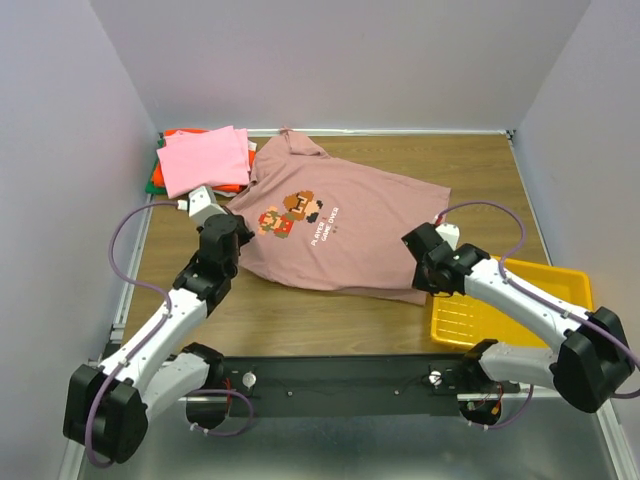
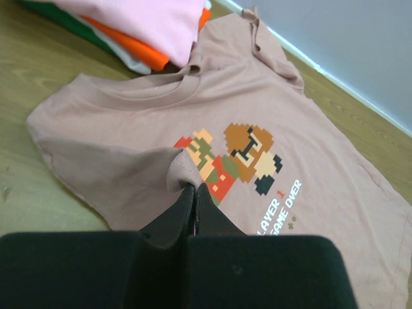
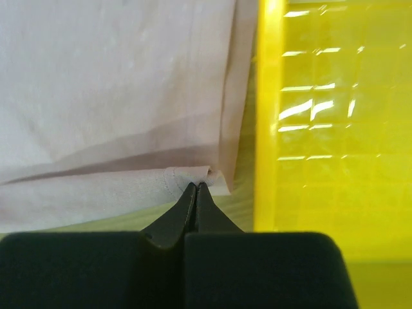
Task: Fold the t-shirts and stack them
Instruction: Fold the tshirt
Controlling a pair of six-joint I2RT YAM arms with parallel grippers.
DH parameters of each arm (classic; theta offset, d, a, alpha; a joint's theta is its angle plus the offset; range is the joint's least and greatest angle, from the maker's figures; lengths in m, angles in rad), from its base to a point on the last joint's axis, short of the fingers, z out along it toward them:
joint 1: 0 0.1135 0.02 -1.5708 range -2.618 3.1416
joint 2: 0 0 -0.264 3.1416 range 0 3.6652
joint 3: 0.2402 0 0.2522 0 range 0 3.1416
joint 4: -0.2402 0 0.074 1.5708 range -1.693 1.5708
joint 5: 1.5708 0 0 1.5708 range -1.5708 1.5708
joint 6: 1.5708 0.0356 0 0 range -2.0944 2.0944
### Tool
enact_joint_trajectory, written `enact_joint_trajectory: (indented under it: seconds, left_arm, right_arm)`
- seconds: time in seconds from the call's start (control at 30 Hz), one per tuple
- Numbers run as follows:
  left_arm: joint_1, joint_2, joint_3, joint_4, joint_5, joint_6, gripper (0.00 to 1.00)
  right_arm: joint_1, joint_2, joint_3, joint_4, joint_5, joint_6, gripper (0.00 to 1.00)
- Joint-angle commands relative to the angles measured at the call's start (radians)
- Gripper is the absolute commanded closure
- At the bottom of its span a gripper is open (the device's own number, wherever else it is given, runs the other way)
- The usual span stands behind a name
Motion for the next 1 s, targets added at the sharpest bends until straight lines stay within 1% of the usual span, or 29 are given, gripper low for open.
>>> enact_joint_trajectory:
  seconds: [0.0,0.1,0.17,0.2,0.3,0.57,0.83,0.97]
  left_arm:
    - [0.029,0.084,0.074,0.121,0.066,0.063,1.0]
    - [0.051,0.156,0.109,0.152,0.11,0.077,1.0]
    - [0.068,0.209,0.137,0.201,0.142,0.096,1.0]
    - [0.074,0.231,0.151,0.21,0.178,0.1,1.0]
    - [0.085,0.302,0.21,0.212,0.207,0.125,1.0]
    - [0.134,0.351,0.249,0.245,0.23,0.123,1.0]
    - [0.158,0.406,0.278,0.273,0.253,0.11,1.0]
    - [0.168,0.425,0.293,0.268,0.241,0.096,1.0]
  right_arm:
    - [-0.067,0.02,0.039,0.036,0.046,-0.088,1.0]
    - [-0.095,0.04,0.047,0.057,0.044,-0.119,0.99]
    - [-0.121,0.06,0.05,0.074,0.041,-0.134,1.0]
    - [-0.128,0.067,0.052,0.08,0.041,-0.139,0.99]
    - [-0.159,0.075,0.052,0.093,0.04,-0.151,1.0]
    - [-0.222,0.081,0.046,0.11,0.021,-0.191,1.0]
    - [-0.25,0.146,0.05,0.14,0.017,-0.215,1.0]
    - [-0.262,0.173,0.055,0.154,0.012,-0.226,0.99]
